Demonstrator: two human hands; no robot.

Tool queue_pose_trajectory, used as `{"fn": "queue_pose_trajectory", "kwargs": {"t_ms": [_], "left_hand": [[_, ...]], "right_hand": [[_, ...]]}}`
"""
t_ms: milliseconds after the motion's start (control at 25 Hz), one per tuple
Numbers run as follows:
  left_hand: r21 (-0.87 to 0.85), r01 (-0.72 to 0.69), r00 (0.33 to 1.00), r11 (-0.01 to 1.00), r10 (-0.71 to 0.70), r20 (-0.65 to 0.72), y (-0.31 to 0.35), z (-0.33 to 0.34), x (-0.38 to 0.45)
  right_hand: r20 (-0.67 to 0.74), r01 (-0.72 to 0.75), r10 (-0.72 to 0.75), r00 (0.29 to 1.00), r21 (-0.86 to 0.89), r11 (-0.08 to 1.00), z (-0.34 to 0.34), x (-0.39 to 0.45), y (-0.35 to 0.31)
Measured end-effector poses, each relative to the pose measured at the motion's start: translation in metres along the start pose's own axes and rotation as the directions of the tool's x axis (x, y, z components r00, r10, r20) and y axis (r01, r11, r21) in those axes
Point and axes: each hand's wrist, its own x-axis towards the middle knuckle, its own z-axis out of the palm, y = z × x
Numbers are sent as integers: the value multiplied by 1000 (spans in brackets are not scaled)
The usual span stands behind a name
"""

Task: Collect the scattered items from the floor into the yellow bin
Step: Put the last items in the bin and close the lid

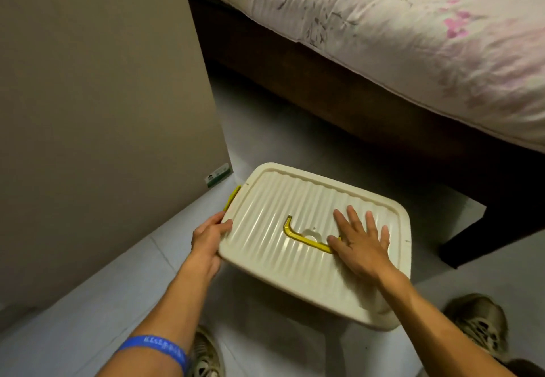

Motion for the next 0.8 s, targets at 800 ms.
{"fn": "queue_pose_trajectory", "kwargs": {"t_ms": [800], "left_hand": [[813,-556,787,-173,207,582,-54,65,-56]], "right_hand": [[93,-325,691,717,921,214,5,-103,31]]}}
